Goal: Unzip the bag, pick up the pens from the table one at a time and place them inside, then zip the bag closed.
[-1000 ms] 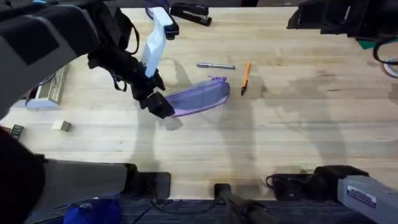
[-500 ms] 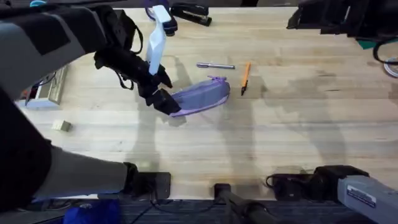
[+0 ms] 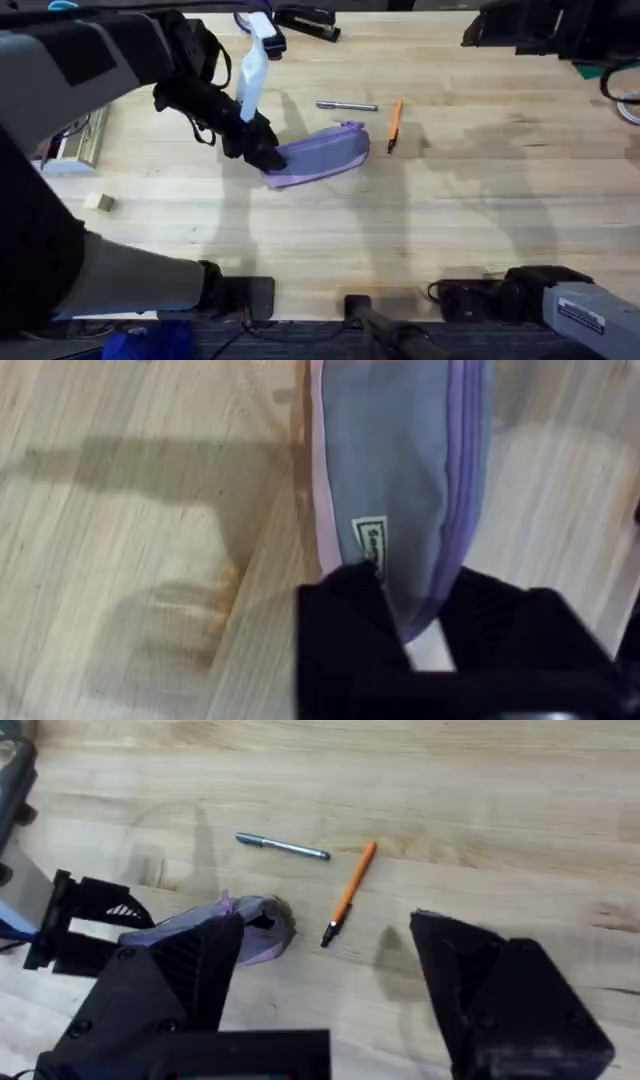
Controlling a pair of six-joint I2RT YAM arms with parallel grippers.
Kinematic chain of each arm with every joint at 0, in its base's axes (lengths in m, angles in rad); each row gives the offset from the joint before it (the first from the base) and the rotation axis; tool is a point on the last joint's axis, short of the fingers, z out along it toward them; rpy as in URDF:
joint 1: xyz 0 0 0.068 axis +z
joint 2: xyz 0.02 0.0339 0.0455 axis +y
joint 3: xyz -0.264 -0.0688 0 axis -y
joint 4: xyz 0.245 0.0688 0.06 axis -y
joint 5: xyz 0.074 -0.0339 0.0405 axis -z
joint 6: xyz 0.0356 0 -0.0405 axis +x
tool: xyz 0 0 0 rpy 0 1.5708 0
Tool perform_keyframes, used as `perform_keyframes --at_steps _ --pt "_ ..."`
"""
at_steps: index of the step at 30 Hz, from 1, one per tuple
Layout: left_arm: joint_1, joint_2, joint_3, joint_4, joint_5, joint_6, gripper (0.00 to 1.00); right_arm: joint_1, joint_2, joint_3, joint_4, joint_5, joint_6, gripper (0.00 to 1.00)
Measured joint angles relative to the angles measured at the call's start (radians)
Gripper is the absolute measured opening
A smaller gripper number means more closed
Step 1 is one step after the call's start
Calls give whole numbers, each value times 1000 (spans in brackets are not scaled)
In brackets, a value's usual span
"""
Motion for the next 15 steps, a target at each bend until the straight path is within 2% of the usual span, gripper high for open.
perform_keyframes --at_steps 4,5,15 --pt "0 0 0 7 4 0 81 0 0 0 0 0 0 996" --pt "0 0 0 8 4 1 56 0 0 0 0 0 0 996" --pt "0 0 0 8 4 0 40 0 0 0 0 0 37 996"
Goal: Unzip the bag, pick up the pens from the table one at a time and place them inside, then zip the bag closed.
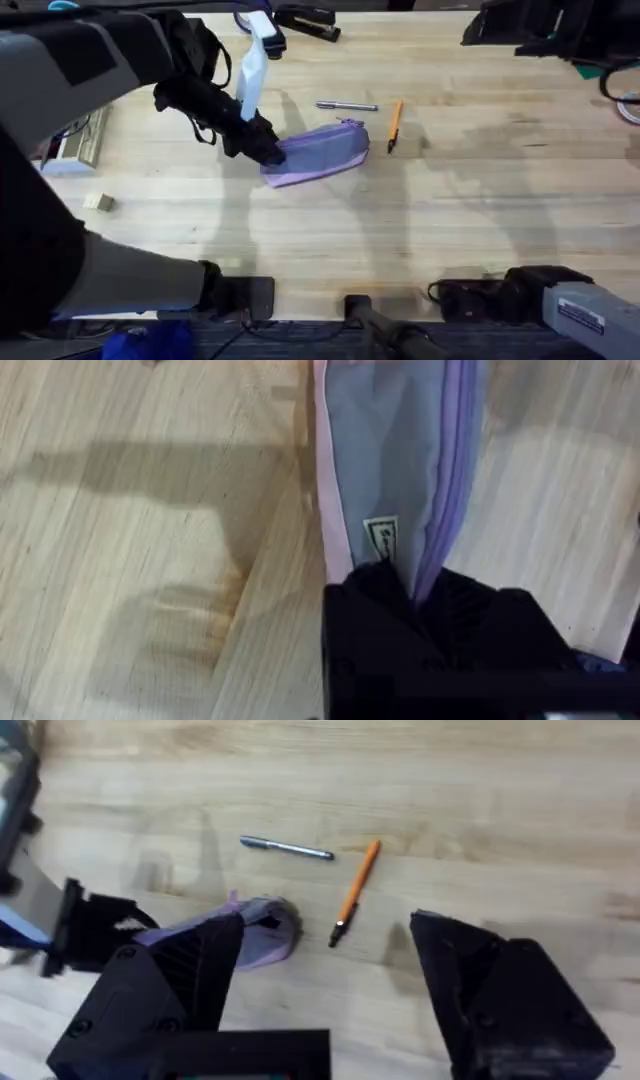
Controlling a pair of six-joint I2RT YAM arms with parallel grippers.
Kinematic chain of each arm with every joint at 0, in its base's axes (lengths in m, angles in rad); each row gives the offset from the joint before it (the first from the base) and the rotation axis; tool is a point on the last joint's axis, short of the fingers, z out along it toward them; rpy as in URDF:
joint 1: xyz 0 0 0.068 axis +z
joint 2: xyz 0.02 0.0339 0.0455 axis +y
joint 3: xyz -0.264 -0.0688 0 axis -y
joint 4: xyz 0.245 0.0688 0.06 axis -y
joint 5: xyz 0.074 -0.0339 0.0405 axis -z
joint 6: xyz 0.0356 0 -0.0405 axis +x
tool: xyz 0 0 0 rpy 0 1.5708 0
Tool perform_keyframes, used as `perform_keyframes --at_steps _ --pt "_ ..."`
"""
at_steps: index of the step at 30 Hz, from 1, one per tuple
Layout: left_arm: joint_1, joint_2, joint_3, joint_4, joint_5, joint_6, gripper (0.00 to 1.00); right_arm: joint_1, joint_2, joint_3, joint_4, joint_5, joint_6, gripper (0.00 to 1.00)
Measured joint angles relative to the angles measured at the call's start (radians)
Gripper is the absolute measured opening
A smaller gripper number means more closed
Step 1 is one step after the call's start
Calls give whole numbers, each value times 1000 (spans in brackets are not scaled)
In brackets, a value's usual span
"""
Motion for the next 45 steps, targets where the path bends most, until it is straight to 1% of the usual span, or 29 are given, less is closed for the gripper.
perform_keyframes --at_steps 3,6,9,17,23,26,31,33,36,39,45 --pt "0 0 0 0 0 0 40 0 0 0 -10 0 97 996" --pt "0 0 0 0 0 0 40 0 0 0 -79 -1 229 996" --pt "0 0 0 0 0 0 40 0 0 0 -125 -15 297 996" --pt "0 0 0 0 0 0 42 0 0 0 -131 -135 297 996" --pt "0 0 0 0 0 0 42 0 0 0 -126 -167 315 996" --pt "0 0 0 0 0 0 42 5 0 0 -85 -193 297 995" --pt "0 0 0 0 0 0 42 68 15 0 -17 -230 238 995" --pt "0 0 0 0 0 0 42 101 44 2 18 -237 226 995" --pt "0 0 0 0 0 0 42 145 101 19 26 -238 218 995" --pt "0 0 0 0 0 0 42 191 172 59 13 -226 215 995" --pt "0 0 0 0 0 0 42 268 300 208 -48 -171 194 996"
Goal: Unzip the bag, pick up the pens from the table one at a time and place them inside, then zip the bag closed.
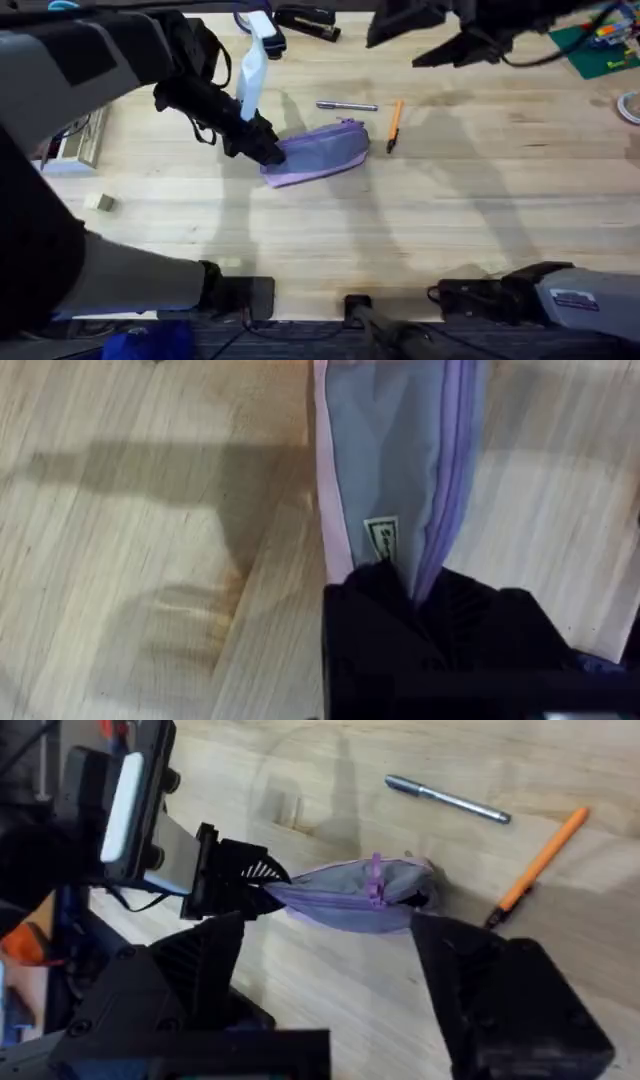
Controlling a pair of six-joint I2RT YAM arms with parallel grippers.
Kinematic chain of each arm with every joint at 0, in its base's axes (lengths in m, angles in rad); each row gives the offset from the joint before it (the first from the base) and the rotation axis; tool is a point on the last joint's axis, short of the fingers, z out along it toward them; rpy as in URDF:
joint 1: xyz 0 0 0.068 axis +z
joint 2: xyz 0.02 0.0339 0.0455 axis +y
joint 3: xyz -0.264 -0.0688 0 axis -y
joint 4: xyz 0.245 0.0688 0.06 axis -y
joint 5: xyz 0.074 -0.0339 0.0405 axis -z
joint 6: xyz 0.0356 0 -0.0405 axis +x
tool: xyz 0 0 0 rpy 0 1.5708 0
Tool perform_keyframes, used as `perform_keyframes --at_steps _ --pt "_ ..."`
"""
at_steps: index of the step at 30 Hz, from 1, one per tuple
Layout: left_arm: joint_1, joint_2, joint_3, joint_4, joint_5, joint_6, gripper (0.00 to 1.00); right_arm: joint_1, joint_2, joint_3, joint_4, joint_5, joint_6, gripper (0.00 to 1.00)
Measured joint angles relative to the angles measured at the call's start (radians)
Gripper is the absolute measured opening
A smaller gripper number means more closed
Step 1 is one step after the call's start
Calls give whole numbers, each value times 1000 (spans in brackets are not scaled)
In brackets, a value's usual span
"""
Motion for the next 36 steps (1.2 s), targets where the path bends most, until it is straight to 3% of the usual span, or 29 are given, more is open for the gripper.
perform_keyframes --at_steps 10,16,36 --pt "0 0 0 0 0 0 41 22 200 235 -213 72 -11 996" --pt "0 0 0 1 0 0 42 30 260 243 -235 86 -19 996" --pt "0 0 0 1 0 0 42 44 263 247 -235 90 -74 996"
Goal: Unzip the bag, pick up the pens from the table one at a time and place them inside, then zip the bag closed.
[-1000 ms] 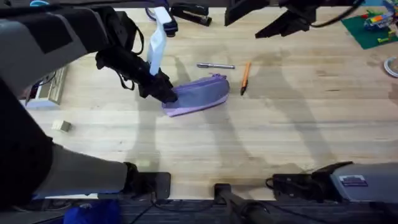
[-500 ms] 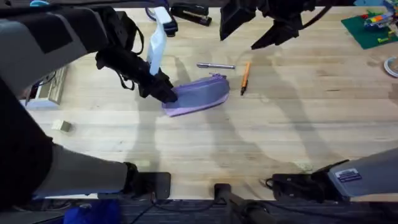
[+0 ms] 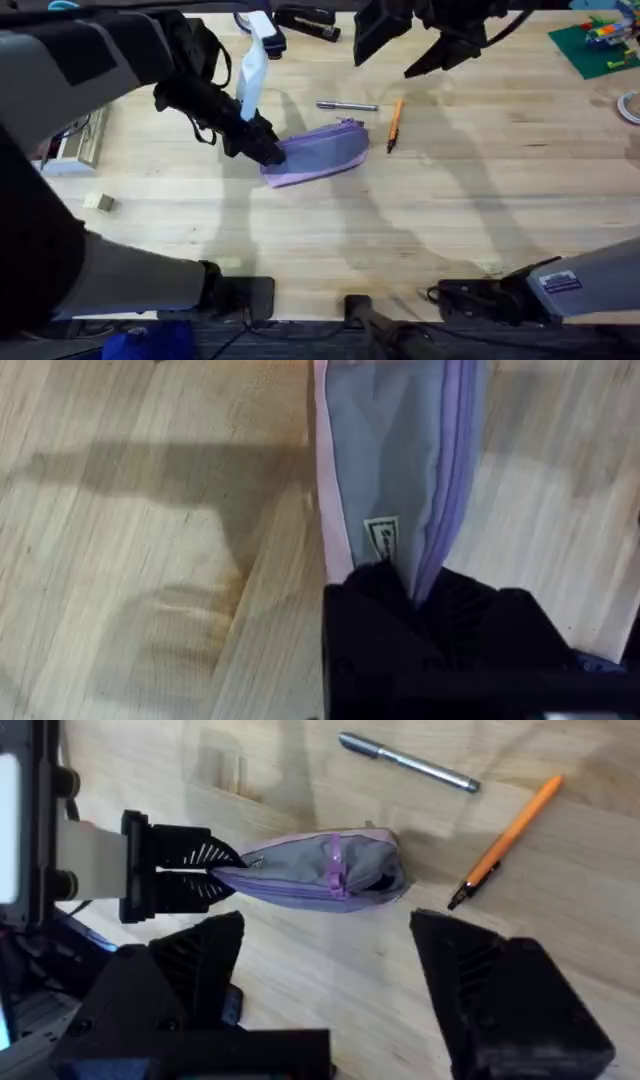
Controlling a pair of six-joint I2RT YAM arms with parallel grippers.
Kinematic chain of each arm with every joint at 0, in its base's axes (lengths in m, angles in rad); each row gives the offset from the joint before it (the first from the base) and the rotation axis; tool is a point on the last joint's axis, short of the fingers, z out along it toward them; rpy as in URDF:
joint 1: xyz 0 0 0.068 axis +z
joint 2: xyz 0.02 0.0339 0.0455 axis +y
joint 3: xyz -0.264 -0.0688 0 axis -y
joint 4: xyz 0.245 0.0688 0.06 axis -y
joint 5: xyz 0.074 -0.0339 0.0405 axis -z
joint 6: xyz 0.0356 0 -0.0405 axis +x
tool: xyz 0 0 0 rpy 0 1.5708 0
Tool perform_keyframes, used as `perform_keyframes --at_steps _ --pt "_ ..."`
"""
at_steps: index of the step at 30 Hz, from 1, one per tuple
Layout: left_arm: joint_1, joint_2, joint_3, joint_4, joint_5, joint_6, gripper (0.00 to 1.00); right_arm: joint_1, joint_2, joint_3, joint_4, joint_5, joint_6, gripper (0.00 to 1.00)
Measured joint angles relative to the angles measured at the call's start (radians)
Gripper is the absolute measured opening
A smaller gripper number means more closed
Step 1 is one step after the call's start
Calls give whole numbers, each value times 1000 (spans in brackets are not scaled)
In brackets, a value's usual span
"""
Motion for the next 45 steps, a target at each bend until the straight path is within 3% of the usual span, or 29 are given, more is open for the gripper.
perform_keyframes --at_steps 11,45 --pt "0 0 0 0 0 0 42 1 10 1 0 0 -45 996" --pt "0 0 0 0 0 0 42 109 302 1 44 4 -75 996"
